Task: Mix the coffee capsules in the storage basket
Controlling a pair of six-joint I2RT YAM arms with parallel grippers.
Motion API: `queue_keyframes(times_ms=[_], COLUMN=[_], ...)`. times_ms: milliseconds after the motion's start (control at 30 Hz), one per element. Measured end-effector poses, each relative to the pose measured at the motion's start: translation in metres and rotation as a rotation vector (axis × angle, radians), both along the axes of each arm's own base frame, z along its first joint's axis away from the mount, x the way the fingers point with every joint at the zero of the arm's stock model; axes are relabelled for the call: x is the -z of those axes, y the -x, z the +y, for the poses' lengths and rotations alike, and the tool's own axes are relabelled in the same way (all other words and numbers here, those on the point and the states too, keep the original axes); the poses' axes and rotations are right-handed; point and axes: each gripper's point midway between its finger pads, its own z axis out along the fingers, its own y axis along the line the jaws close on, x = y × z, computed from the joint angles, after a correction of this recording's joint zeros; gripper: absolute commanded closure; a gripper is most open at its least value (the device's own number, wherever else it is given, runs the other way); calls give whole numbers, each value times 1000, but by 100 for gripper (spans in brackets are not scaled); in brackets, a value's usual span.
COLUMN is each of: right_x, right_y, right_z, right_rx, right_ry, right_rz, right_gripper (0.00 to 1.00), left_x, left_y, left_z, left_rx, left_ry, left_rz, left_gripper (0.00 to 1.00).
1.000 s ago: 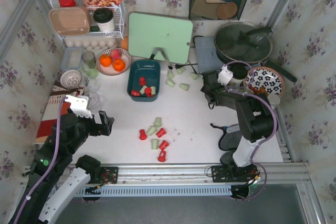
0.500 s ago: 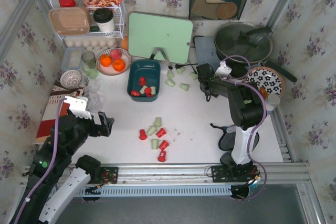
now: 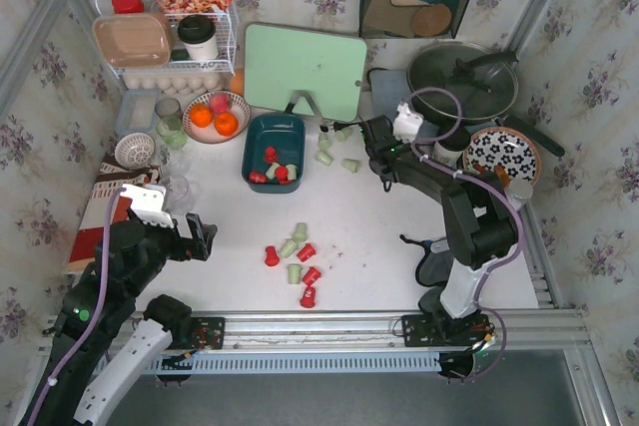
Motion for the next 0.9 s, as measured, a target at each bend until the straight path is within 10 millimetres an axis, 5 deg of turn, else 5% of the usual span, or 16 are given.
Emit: queue_keyframes(times_ms=[133, 267, 433, 600, 733, 900], right_x=[-47, -90, -115, -100, -74, -43], right_y=[-14, -24, -36, -41, -47, -41], right_z=[59, 148, 242, 307, 325, 329], right_rx=[-177, -406, -651, -836, -886, -910], right_ry=[-9, -79, -178, -249, -280, -285], right_rz=[-118, -239, -328, -321, -278, -205], right_gripper=[74, 70, 63, 56, 49, 28], left_x=[0, 0, 0, 0, 0, 0], left_y=[0, 0, 0, 0, 0, 0], left_z=[0, 0, 0, 1, 2, 2], left_rx=[0, 0, -1, -7, -9, -12], left_ry=[0, 0, 0, -2, -2, -4], left_rz=[0, 0, 0, -3, -5, -4], left_gripper=[1, 1, 1, 1, 1, 1])
